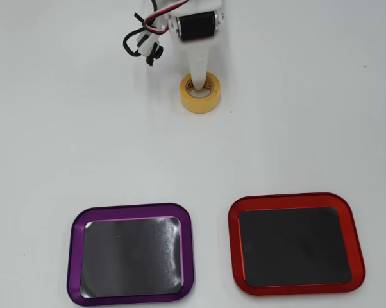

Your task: Grasp a tape and put it in the right purple dish.

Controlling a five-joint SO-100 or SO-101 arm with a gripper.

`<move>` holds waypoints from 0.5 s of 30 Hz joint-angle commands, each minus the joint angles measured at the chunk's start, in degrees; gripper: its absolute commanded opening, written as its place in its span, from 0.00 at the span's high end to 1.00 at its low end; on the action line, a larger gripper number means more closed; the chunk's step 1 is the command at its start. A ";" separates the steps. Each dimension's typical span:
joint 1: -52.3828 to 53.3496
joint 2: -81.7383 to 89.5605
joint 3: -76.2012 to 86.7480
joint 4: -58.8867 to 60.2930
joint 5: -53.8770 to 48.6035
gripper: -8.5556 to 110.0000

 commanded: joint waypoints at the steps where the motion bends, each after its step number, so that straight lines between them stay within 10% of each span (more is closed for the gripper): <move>1: 0.00 0.18 1.14 -2.64 -0.44 0.85; 15: -0.18 3.78 -4.39 0.88 2.99 0.93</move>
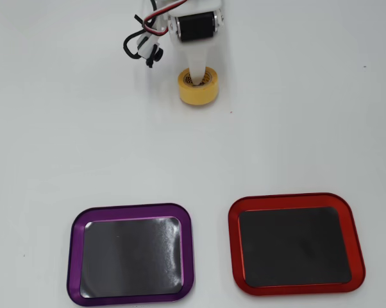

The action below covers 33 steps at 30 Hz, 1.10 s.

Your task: Grasp a tape and put it in the right purple dish.

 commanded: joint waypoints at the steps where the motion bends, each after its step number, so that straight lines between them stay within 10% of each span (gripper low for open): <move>1: 0.18 4.66 -4.92 2.55 3.87 0.93; 8: 0.70 16.26 -8.44 0.18 1.76 0.93; 21: 5.89 14.94 8.00 -54.84 -10.37 0.93; 33: 11.87 -15.64 -16.44 -51.24 0.18 0.93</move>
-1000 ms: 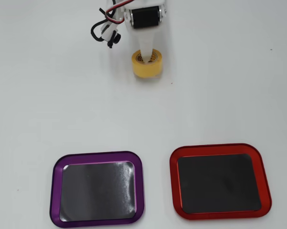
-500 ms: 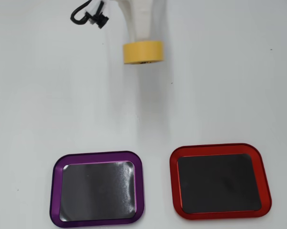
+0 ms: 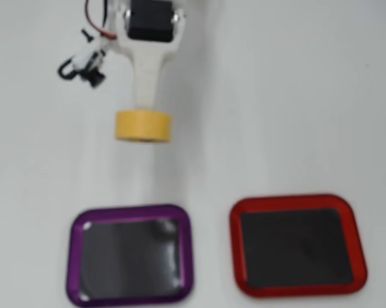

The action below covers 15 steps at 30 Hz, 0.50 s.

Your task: Grasp a tape and put it in the right purple dish.

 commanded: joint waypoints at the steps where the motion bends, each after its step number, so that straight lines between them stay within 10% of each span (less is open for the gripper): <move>1: 1.76 -7.12 -11.51 4.92 4.48 0.93; 15: 1.49 -25.40 -43.07 31.29 10.20 0.93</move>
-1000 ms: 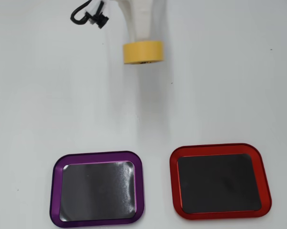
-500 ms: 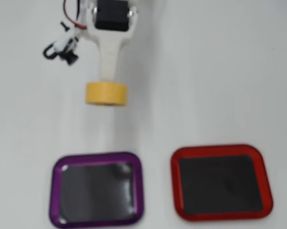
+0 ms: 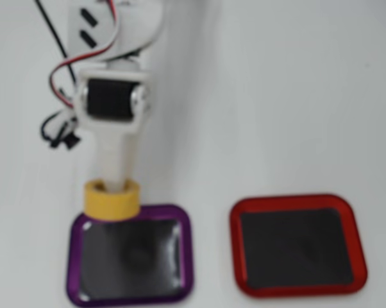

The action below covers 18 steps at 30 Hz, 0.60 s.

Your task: Grasp a tape and put it in the right purple dish.

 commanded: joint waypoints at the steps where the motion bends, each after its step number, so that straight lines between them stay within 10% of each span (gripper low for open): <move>1: -0.53 -1.05 -6.86 4.92 0.35 0.93; 18: -0.70 -4.39 -14.85 23.99 0.44 0.84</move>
